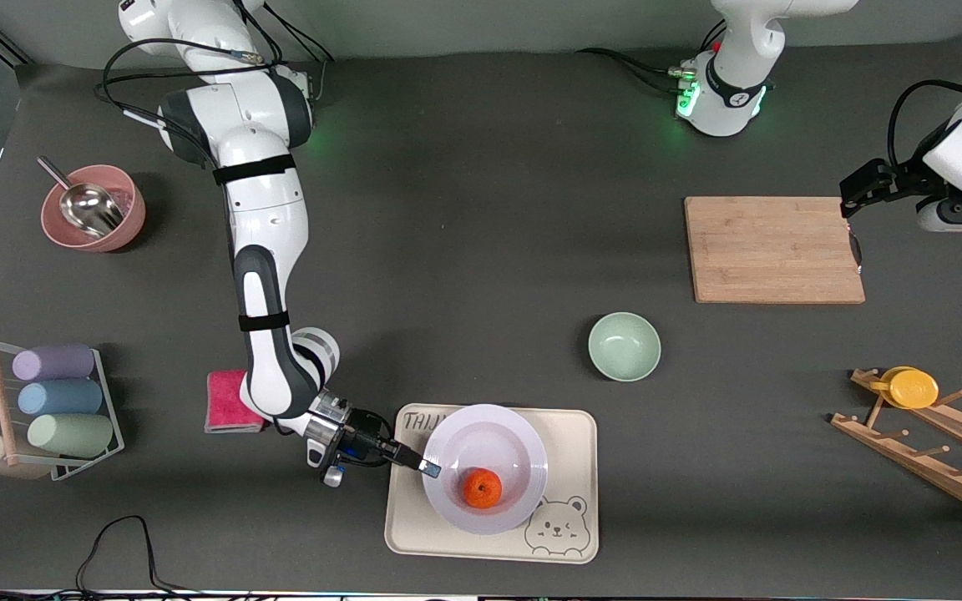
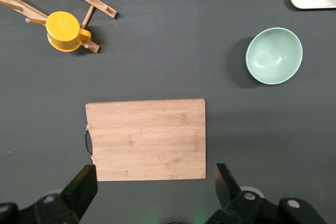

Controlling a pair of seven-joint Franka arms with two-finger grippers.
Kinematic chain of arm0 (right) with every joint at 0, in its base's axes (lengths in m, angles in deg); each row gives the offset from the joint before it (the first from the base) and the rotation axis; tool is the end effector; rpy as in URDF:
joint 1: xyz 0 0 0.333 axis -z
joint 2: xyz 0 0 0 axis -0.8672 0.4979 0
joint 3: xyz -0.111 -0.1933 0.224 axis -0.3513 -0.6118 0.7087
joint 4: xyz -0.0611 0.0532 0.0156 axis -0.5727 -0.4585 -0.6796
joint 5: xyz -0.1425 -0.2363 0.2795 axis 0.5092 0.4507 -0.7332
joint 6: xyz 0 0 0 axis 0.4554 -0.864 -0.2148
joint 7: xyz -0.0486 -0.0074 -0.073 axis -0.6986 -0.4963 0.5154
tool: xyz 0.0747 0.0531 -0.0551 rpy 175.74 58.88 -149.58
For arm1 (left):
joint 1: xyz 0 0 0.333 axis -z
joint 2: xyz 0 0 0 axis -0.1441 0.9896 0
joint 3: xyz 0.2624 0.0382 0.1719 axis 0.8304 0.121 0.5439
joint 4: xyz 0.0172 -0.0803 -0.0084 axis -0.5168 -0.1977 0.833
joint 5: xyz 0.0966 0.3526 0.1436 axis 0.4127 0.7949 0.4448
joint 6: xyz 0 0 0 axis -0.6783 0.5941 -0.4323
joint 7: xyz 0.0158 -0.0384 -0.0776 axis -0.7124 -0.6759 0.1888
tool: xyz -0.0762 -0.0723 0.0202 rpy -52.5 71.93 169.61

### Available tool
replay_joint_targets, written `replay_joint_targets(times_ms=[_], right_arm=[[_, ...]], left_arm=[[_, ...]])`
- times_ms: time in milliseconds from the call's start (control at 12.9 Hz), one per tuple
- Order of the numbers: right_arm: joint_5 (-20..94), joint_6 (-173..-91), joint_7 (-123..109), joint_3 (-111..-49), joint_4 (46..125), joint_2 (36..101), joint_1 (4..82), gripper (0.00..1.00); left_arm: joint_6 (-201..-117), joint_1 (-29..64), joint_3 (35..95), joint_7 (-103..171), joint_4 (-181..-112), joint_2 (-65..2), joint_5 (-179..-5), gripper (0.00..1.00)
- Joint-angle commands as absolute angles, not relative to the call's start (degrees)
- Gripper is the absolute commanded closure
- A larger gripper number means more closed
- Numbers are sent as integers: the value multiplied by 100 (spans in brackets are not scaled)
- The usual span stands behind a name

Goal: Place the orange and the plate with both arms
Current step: 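Lower the plate onto the tray and open the right gripper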

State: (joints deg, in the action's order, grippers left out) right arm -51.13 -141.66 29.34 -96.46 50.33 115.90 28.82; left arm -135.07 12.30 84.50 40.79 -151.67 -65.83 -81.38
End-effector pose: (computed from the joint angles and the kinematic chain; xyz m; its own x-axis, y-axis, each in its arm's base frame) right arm 0.7315 0.2597 0.0934 0.9022 -0.4259 0.0683 -0.0621 -0.2849 -0.9566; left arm 0.5069 -0.0194 0.5907 0.9979 -0.0493 -0.0415 -0.0501 -0.9986 -0.0188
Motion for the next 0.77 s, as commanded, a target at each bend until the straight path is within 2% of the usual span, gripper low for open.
replay_joint_targets(times_ms=[0, 77, 232, 309, 386, 695], right_arm=[[-5291, -14231, 3338, -9562, 4761, 11738, 2982, 100], [-5290, -14257, 3583, -9562, 4761, 11738, 2982, 100], [-5299, -14275, 3656, -9553, 4761, 11729, 2990, 62], [-5299, -14275, 3648, -9553, 4770, 11729, 2990, 35], [-5299, -14275, 3647, -9553, 4770, 11729, 2999, 0], [-5221, -14266, 3569, -9588, 4805, 11615, 3060, 0]], left_arm=[[-13595, 1259, 8462, 4054, -15300, -6733, -8103, 0], [-13595, 1259, 8462, 4054, -15300, -6733, -8103, 0], [-13595, 1259, 8462, 4054, -15300, -6733, -8103, 0], [-13595, 1259, 8462, 4054, -15300, -6733, -8103, 0], [-13595, 1259, 8462, 4054, -15300, -6733, -8103, 0], [-13604, 1277, 8454, 4054, -15292, -6725, -8103, 0]])
